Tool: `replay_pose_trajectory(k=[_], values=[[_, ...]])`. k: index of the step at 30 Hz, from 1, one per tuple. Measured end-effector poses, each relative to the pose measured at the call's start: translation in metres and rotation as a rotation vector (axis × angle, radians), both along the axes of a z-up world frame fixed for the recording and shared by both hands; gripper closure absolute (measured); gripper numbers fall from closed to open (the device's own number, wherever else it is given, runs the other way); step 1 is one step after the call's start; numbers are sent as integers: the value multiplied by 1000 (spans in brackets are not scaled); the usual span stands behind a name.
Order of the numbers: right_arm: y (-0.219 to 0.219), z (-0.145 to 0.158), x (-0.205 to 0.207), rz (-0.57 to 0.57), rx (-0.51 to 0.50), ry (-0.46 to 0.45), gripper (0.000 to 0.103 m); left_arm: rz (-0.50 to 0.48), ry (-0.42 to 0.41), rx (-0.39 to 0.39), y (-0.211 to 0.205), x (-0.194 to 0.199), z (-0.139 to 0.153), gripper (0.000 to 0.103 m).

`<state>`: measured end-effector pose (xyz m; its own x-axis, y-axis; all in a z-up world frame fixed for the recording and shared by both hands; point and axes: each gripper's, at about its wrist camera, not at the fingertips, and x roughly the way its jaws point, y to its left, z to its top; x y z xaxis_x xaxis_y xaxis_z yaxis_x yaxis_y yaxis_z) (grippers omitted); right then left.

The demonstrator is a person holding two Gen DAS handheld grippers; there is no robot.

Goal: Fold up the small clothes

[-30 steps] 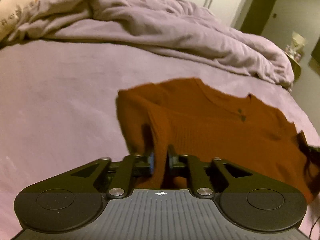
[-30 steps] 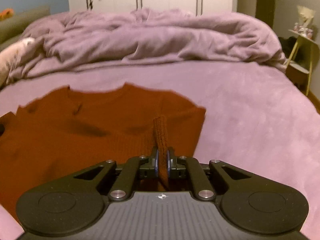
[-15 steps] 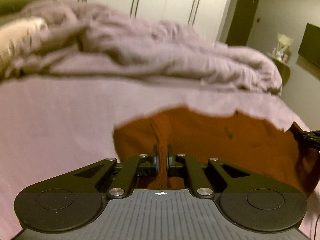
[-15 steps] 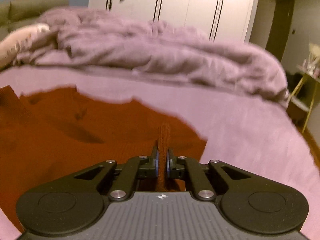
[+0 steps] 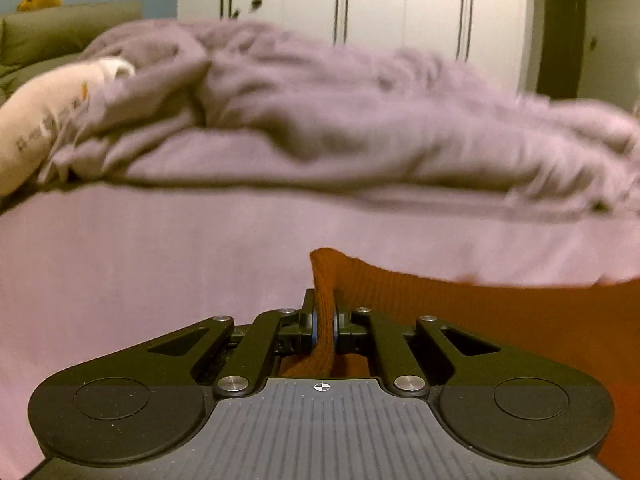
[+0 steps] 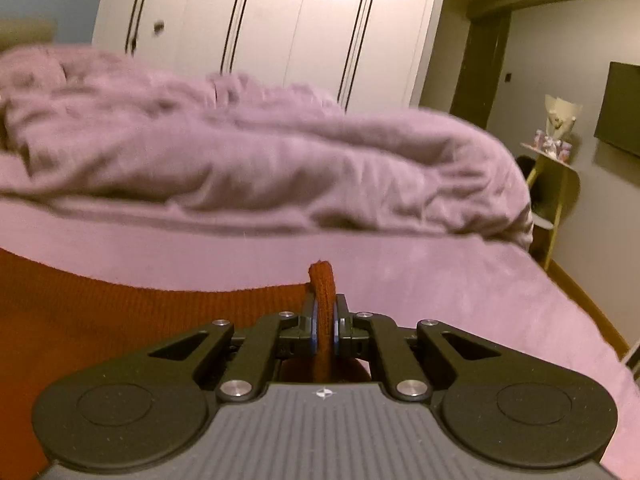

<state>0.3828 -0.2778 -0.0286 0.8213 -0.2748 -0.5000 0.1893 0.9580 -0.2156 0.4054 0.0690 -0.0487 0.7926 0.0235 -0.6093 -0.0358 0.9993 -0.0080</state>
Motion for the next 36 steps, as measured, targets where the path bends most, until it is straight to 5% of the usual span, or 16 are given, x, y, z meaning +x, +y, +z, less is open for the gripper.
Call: replay_pose_trajectory(k=[5,7,11,18,21,24,29,33,36], values=[[-8,-29,12,-39,29,71,96,32,16,11,6,-2,-26,82],[-10,-34,18,-53,31,118,90,59,29,48,4,2,-24,62],[-6,-22,8,-80,17,89,84,36,-11,41,6,-23,1,54],[59,2,-77,288,257,-7,84,-127,-1,-217,-35,-84,11,28],[102,-13,-93,435,218,38,84,-121,55,-196,-56,-85,-13,24],[123,-32,-105,491,83,11,83,-128,2,-127,-61,-89,-22,20],[79,-37,-92,319,38,35,82,-41,21,-195,-27,-78,-23,32],[25,-42,-90,146,59,60,72,6,15,-43,-6,-76,-26,33],[-2,-38,-94,101,128,57,69,24,26,-47,15,-82,-23,34]])
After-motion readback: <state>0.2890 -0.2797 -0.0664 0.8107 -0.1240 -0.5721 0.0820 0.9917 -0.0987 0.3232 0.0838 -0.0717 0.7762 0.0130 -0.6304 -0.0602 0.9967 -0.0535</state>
